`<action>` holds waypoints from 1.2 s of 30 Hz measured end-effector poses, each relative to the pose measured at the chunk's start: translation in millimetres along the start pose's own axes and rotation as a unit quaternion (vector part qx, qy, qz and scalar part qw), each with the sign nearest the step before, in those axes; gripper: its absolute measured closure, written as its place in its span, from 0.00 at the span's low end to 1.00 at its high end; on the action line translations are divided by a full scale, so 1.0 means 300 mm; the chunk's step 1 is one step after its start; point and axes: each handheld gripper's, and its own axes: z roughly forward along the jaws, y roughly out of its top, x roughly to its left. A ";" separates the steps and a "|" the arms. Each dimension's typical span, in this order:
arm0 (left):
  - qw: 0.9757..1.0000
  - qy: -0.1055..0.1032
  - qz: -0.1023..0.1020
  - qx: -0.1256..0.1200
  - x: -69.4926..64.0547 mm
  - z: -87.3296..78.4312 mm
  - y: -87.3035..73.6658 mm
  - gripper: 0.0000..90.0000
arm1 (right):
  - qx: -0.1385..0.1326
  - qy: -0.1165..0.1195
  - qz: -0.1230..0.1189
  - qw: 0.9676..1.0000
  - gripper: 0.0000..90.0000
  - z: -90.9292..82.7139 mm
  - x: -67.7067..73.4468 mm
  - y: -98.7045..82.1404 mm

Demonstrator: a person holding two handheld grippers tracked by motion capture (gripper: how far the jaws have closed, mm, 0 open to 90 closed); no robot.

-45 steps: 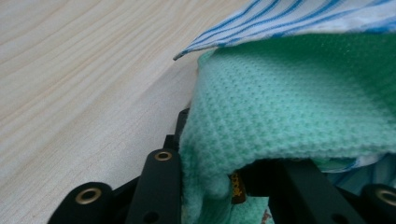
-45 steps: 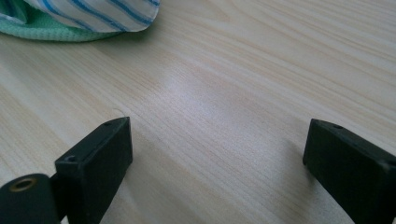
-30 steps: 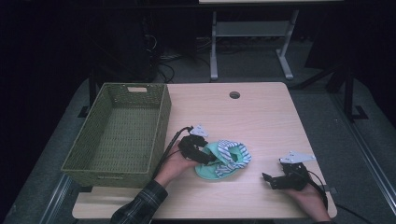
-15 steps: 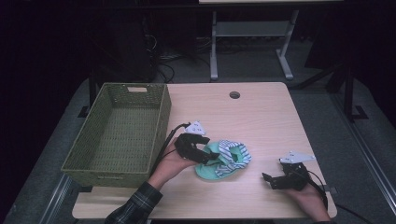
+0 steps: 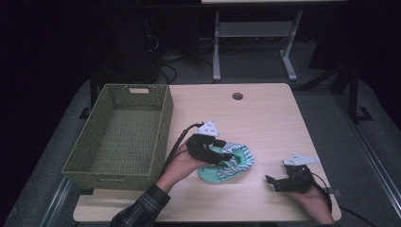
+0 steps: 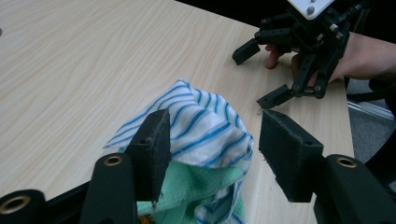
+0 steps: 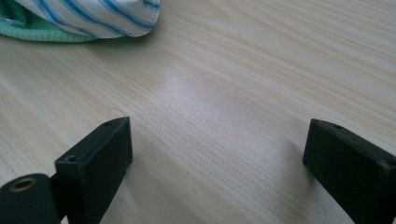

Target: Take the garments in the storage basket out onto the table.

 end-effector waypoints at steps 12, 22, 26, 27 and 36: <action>1.000 -0.009 0.002 0.000 0.019 0.022 0.011 0.93 | 0.000 0.000 0.000 1.000 0.08 0.000 0.000 0.000; 1.000 0.005 -0.007 -0.026 0.047 -0.020 0.045 0.98 | 0.000 0.000 0.000 1.000 0.08 0.000 0.000 0.000; 0.999 0.024 -0.019 -0.036 0.084 -0.035 0.070 0.98 | 0.000 0.000 0.000 1.000 0.08 0.000 0.000 0.000; 0.999 0.024 -0.019 -0.036 0.084 -0.035 0.070 0.98 | 0.000 0.000 0.000 1.000 0.08 0.000 0.000 0.000; 0.995 0.081 -0.049 -0.043 0.188 -0.031 0.064 0.98 | 0.000 0.000 0.000 1.000 0.08 0.000 0.000 0.000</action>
